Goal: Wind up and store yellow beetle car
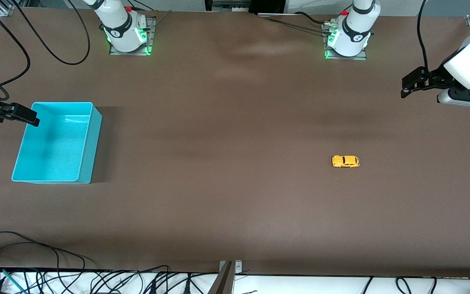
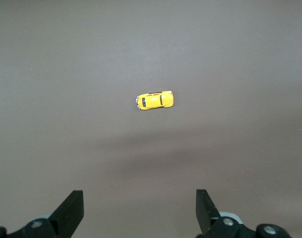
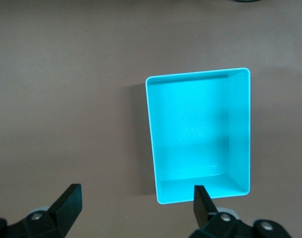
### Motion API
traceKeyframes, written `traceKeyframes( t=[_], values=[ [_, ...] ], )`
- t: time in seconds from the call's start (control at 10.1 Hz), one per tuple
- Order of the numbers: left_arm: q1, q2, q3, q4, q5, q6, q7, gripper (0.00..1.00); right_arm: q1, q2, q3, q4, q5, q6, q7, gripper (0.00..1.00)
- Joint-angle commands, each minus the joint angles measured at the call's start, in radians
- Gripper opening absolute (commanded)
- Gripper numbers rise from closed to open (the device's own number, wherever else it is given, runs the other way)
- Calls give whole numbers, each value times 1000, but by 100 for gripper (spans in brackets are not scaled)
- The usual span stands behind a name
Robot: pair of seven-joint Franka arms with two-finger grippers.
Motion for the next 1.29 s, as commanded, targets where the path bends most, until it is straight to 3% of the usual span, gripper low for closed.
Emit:
traceKeyframes(
  t=[0.0, 1.19],
  values=[
    [-1, -2, -4, 14, -10, -19, 7, 100, -7, 8, 3, 23, 9, -22, -19, 100],
    [-20, -3, -4, 14, -10, -34, 7, 100, -5, 8, 3, 23, 9, -22, -17, 100]
  ],
)
